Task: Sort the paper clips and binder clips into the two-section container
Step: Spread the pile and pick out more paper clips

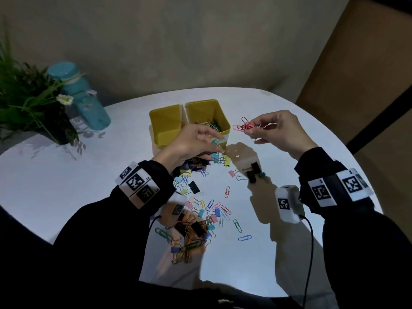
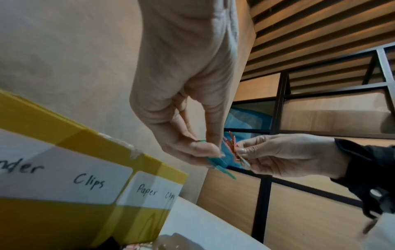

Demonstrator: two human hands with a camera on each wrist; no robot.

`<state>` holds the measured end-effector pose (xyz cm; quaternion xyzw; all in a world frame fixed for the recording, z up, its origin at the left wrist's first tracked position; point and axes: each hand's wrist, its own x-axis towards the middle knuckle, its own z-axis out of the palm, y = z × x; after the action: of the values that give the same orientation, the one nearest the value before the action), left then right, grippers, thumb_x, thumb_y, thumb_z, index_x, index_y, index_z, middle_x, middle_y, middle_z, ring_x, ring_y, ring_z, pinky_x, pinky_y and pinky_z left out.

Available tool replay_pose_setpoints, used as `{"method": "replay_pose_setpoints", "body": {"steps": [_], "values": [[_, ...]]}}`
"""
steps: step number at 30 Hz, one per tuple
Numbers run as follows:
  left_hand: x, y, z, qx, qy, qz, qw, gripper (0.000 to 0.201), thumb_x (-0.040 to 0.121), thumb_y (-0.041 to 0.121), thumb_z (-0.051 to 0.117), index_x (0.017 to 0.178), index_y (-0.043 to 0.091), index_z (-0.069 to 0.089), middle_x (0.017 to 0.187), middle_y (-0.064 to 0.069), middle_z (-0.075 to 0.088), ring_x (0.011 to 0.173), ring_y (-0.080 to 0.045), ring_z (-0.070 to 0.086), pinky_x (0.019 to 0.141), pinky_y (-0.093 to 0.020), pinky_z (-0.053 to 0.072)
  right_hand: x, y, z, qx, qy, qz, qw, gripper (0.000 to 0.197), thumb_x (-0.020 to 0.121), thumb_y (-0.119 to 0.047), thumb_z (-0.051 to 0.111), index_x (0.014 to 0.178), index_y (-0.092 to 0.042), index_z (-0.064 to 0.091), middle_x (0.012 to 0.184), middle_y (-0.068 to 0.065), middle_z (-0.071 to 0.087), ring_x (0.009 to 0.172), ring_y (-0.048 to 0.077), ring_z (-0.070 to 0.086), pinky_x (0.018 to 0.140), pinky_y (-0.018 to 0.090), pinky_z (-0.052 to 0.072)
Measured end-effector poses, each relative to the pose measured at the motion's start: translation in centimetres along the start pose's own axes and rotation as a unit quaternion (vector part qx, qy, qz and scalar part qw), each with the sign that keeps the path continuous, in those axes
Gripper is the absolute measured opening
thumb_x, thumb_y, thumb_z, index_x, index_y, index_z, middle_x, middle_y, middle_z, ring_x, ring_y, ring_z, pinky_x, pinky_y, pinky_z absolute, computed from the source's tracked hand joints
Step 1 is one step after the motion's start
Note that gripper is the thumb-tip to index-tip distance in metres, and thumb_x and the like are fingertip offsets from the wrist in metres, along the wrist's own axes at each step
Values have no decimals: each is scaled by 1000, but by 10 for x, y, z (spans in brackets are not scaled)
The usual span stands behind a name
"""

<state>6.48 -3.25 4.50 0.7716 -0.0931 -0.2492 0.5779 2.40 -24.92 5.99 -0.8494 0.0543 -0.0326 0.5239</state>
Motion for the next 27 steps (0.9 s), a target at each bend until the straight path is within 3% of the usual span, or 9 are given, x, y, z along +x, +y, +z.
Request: {"method": "replay_pose_setpoints", "body": {"steps": [3,7,11,13,16,20,23,27], "values": [[5,-9,3,6,19,2,1000,24,79,3,72,103,1,70,71,0,73,64,-5,70,58,-17,58,-5,5,-1,-1,12,13,1000,18,78,-14,77,94,-6,75,88,14,73,73,17,69,66,23,60],[10,-15,5,-11,34,-6,999,24,84,3,67,106,-5,68,92,-17,71,66,-10,71,57,-16,57,-9,8,-2,6,16,21,1000,17,78,-13,76,94,-7,75,86,14,72,72,16,68,67,23,60],[10,-16,4,8,37,5,999,23,89,-2,59,110,-6,66,96,-20,70,77,-19,71,61,-18,59,-10,11,-2,4,26,28,999,19,78,-14,76,95,-6,75,86,11,72,70,13,68,69,24,60],[9,-17,5,40,41,16,998,29,87,-4,61,116,-4,64,99,-21,70,84,-25,71,64,-22,60,-10,12,-2,6,36,30,999,21,77,-15,77,96,-5,75,85,10,72,69,12,68,68,24,60],[8,-17,5,95,61,57,992,40,81,-4,69,121,1,63,100,-19,70,80,-19,71,62,-22,60,-9,12,-1,7,47,30,998,21,77,-16,77,95,-6,75,86,9,73,71,13,69,69,25,61],[7,-14,5,189,109,125,968,32,80,9,74,111,12,71,97,-7,74,86,-14,69,75,-26,58,-7,13,2,9,46,29,998,22,77,-17,78,96,-7,75,86,8,73,67,10,68,64,21,59],[8,-6,2,142,134,118,974,20,83,6,71,103,8,72,83,-13,74,73,-14,71,63,-20,57,-4,12,3,24,49,30,998,22,77,-17,78,97,-7,75,86,8,73,66,8,69,65,21,59],[29,9,-11,40,183,75,979,13,93,2,56,102,1,66,85,-13,70,68,-17,68,49,-15,51,6,3,12,60,65,21,996,20,79,-17,77,96,-7,75,87,10,71,74,16,69,66,23,59]]}}
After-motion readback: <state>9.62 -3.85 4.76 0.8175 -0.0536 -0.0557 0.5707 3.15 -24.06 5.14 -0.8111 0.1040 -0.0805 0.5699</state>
